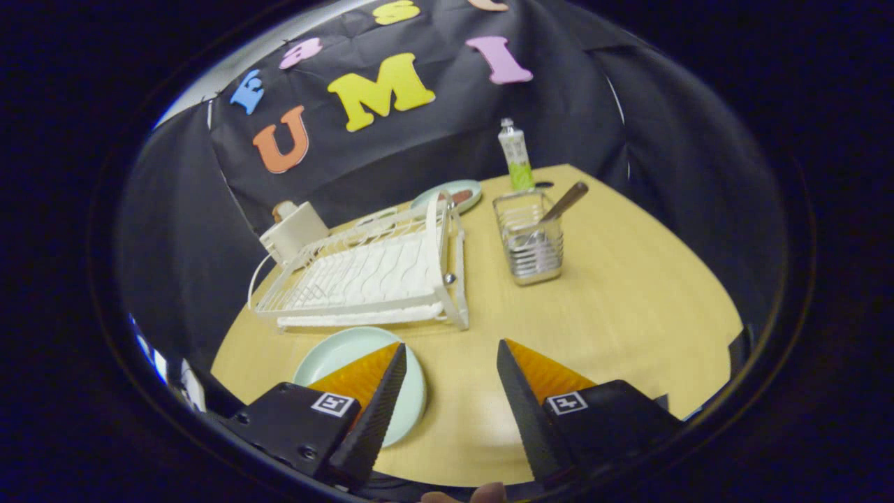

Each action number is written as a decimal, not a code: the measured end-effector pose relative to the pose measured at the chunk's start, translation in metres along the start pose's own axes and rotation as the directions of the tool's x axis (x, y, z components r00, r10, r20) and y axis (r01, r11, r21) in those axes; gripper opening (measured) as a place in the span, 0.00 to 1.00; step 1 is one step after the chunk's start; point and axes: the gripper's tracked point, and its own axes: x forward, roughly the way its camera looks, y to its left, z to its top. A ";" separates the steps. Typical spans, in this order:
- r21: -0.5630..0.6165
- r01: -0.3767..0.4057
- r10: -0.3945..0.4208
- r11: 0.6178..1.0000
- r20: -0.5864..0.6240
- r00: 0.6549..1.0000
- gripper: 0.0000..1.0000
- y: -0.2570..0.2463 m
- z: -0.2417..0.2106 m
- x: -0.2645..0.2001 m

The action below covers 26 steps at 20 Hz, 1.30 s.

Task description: Take the plate from the dish rack, then take the spoon from the basket and place it into the plate.

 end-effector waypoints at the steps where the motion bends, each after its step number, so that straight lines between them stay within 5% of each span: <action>1: -0.026 0.044 -0.042 0.999 0.081 0.996 0.89 -0.010 0.012 -0.006; 6: -0.051 0.162 -0.134 0.985 0.358 0.924 0.98 -0.048 0.056 -0.007; 17: 0.023 0.129 -0.128 0.991 0.389 0.913 0.99 -0.105 0.092 0.094; 22: -0.032 0.139 -0.115 0.990 0.394 0.912 0.77 -0.096 0.105 0.109; 26: -0.032 0.142 -0.117 0.989 0.404 0.907 0.45 -0.092 0.114 0.108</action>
